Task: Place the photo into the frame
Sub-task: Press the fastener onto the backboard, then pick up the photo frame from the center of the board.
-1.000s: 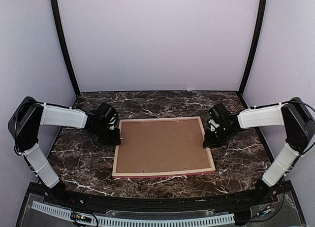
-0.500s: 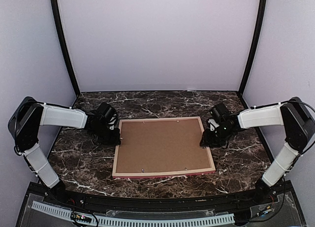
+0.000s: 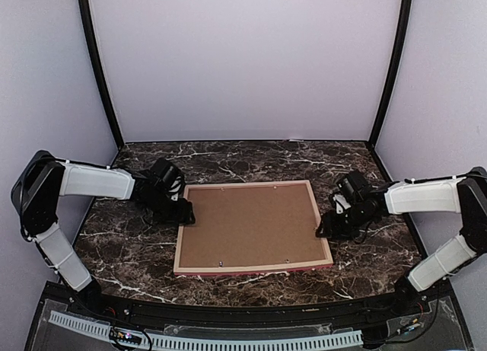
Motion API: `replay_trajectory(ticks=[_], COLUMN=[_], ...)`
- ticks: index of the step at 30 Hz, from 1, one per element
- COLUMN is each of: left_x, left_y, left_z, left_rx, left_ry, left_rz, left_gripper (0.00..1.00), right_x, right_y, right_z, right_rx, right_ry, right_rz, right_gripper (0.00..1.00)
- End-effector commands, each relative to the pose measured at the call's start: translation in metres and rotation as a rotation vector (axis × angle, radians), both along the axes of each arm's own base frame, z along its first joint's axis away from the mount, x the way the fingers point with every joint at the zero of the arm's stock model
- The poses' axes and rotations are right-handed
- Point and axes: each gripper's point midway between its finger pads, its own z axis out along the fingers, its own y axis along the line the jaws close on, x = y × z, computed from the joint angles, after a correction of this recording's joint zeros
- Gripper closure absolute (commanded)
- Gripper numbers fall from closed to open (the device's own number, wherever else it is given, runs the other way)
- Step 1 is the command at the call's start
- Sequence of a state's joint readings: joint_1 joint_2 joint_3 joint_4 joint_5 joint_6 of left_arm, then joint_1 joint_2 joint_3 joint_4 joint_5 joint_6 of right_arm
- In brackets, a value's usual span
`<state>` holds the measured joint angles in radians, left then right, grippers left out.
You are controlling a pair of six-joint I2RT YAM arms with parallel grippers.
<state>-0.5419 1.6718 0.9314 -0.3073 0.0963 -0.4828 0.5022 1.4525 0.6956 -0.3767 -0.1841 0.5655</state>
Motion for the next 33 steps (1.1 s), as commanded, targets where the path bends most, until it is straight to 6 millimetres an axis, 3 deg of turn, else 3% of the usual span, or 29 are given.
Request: replay_trajectory(ticks=[1,6,10,16,21,25,33], left_x=[0.008,0.010,0.006,-0.011,-0.039,-0.067,-0.113], left_y=[-0.003,-0.009,-0.017,-0.038,-0.078,-0.115,-0.184], left_z=[0.035,0.061,0.080,0.101,0.122,0.126,0.104], left_rx=[-0.042,-0.090,-0.129,-0.160,-0.204,-0.201,-0.057], left_ry=[-0.097,-0.166,-0.237,-0.331,-0.429,-0.499,-0.612], left_rz=[-0.001,-0.032,-0.073,-0.182,-0.352,-0.503,-0.774], left_gripper=[0.33,0.31,0.29,0.28,0.20,0.16,0.14], right_x=[-0.017,-0.029,-0.034,-0.027,-0.013,0.001,0.020], right_y=[-0.001,0.000,-0.005,-0.010,-0.008,0.004,0.022], right_z=[-0.001,-0.012,-0.022,-0.014,-0.007,0.002,0.042], right_rx=[0.029,0.015,-0.034,-0.054,-0.063,-0.043,-0.010], right_ry=[0.011,0.024,0.040,0.005,-0.034,-0.057,-0.090], right_rz=[-0.023,-0.015,-0.019,-0.059,-0.073,-0.055,0.000], right_gripper=[0.44,0.47,0.56,0.70,0.83,0.96,1.00])
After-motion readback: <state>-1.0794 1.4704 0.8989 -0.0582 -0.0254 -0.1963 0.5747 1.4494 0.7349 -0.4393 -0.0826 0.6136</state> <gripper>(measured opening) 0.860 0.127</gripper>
